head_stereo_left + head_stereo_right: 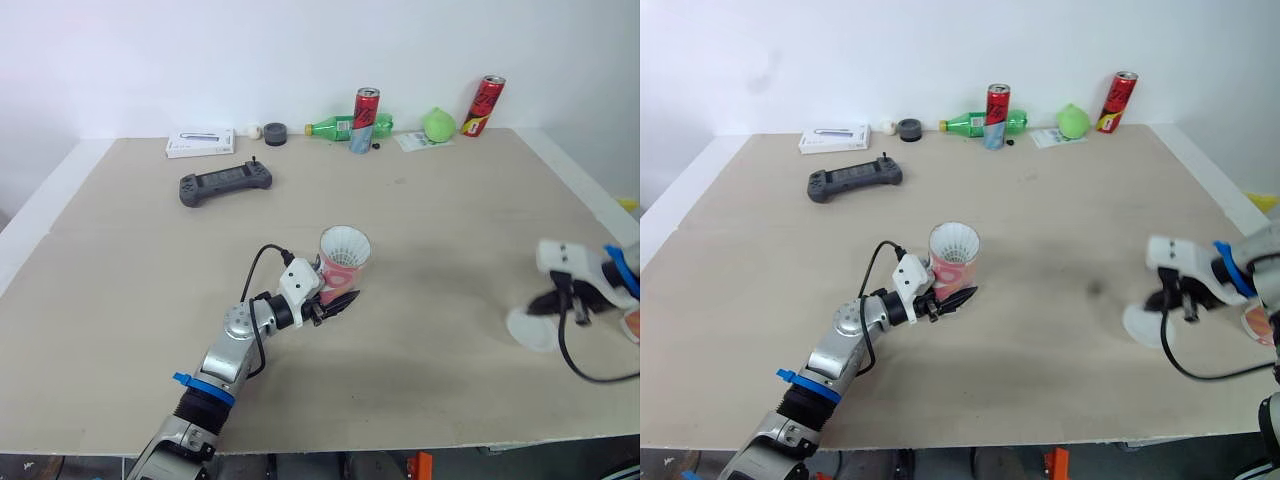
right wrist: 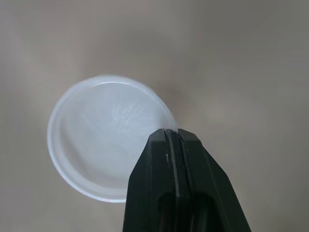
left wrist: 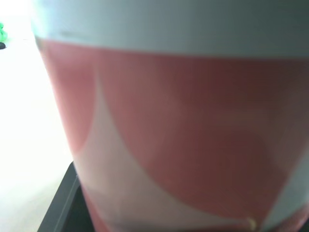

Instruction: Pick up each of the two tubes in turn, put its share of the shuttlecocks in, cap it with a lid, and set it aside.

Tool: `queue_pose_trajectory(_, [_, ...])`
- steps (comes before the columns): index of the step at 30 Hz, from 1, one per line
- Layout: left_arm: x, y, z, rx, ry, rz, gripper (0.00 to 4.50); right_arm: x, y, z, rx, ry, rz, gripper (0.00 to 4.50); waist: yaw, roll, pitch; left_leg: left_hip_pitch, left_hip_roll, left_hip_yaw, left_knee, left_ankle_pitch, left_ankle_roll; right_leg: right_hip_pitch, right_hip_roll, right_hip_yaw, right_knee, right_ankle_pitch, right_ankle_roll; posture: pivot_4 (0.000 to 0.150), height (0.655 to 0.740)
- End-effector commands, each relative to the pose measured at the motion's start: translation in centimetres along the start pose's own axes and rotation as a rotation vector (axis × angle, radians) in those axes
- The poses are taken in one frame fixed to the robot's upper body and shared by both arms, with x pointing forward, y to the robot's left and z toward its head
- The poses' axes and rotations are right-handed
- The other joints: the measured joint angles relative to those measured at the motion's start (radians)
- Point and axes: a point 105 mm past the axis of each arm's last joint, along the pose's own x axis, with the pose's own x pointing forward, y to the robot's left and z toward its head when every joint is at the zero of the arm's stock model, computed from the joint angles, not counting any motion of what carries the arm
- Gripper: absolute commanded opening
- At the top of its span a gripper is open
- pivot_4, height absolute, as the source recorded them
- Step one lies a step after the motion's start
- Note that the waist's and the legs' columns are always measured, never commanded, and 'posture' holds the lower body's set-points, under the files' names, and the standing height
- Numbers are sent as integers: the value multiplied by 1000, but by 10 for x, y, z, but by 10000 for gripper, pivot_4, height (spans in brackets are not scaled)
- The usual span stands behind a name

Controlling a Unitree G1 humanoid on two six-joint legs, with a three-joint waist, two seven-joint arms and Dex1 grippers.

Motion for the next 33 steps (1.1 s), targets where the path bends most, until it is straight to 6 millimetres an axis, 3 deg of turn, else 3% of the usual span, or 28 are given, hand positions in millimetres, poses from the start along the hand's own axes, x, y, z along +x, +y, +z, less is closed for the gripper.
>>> queue_pose_trajectory(1, [2, -9, -13, -16, 42, -34, 25123, -21, 8, 88, -181, -272, -8, 379, 1, 0, 0, 1, -1, -3, 0, 1, 0, 1, 1, -1, 0, 0, 1, 1500, 7400])
queue_pose_trajectory(4, [4, -10, -14, -19, 48, -43, 25123, -19, 19, 129, -311, -373, -16, 379, 13, -12, -4, -1, 1, -9, 0, 2, -1, 3, 3, -11, 0, -3, -3, 1500, 7400])
queue_pose_trajectory(9, [7, -10, -17, -24, 60, -51, 25123, -8, 33, 174, -514, -417, -19, 379, 23, -11, -4, -7, 4, -10, 0, 1, -2, -1, 1, -11, 0, -1, -9, 1500, 7400])
queue_pose_trajectory(15, [10, -10, -19, -29, 72, -53, 25123, 8, 49, 207, -692, -412, 21, 379, 25, -10, -4, -7, 3, -10, 0, 1, -2, -1, 0, -12, 0, 0, -9, 1500, 7400])
queue_pose_trajectory(22, [8, -9, -22, -37, 87, -39, 25123, 20, 52, 213, -795, -363, 48, 379, 24, -10, -4, -7, 4, -10, 2, 1, -2, -1, 0, -12, 0, 0, -7, 1500, 7400])
queue_pose_trajectory(33, [9, -10, -23, -45, 88, -32, 25123, 40, 41, 207, -877, -237, 31, 379, 24, -10, -4, -6, 5, -9, 2, 1, -2, -1, 1, -12, 0, 2, -9, 1500, 7400])
